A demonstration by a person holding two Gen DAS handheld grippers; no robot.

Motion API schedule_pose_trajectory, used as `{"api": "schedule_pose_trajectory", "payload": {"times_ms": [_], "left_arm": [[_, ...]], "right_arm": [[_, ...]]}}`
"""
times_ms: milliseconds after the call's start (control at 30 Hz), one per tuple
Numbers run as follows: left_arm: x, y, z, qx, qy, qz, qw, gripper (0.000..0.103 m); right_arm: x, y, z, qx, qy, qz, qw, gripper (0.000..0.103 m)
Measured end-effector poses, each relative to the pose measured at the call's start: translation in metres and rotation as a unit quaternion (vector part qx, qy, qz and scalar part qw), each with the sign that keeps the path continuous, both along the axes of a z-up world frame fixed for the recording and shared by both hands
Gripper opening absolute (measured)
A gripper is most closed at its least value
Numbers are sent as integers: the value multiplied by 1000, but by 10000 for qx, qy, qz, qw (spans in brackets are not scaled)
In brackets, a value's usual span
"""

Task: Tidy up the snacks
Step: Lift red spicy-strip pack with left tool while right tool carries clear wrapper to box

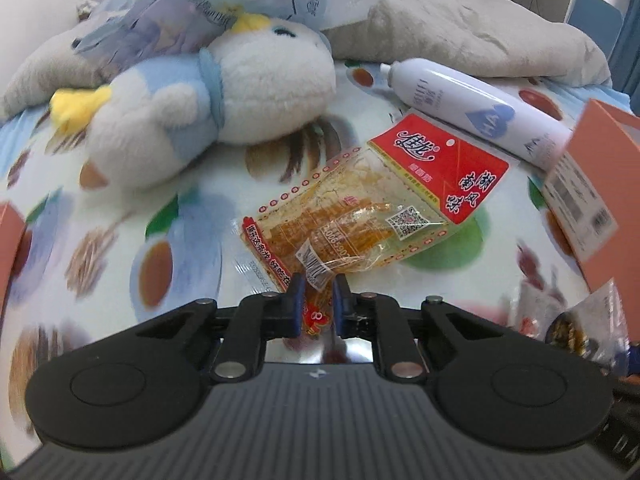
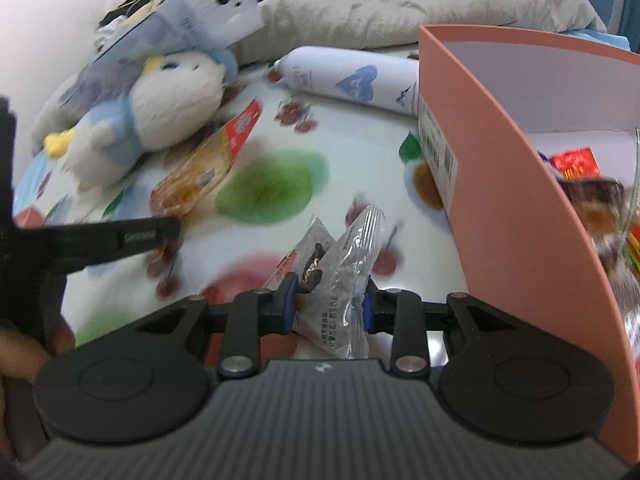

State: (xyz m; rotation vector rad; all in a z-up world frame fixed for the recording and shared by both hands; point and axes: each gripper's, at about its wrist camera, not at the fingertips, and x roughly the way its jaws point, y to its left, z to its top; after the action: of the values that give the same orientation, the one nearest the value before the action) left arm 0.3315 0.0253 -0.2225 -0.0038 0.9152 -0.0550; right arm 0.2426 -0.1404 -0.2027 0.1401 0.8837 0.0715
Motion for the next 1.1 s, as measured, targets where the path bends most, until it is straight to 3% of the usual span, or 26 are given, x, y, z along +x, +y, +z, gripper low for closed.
{"api": "schedule_pose_trajectory", "payload": {"times_ms": [100,367,533,1100], "left_arm": [[-24,-2,2,-51,85,35,9999,16],[-92,3,13,-619,177,360,9973,16],[-124,-5,26,-875,159,445,9950,15],[-150,-34,83,-1230,-256,347,9915,7]], "right_arm": [[-20,1,4,-80,-26,199,9998,33],[-67,-4,17,-403,-227,619,9970,34],[-86,-16,22,-431,-265,528,9973,34],[-105,-36,56,-239,-677,516,9961,33]]}}
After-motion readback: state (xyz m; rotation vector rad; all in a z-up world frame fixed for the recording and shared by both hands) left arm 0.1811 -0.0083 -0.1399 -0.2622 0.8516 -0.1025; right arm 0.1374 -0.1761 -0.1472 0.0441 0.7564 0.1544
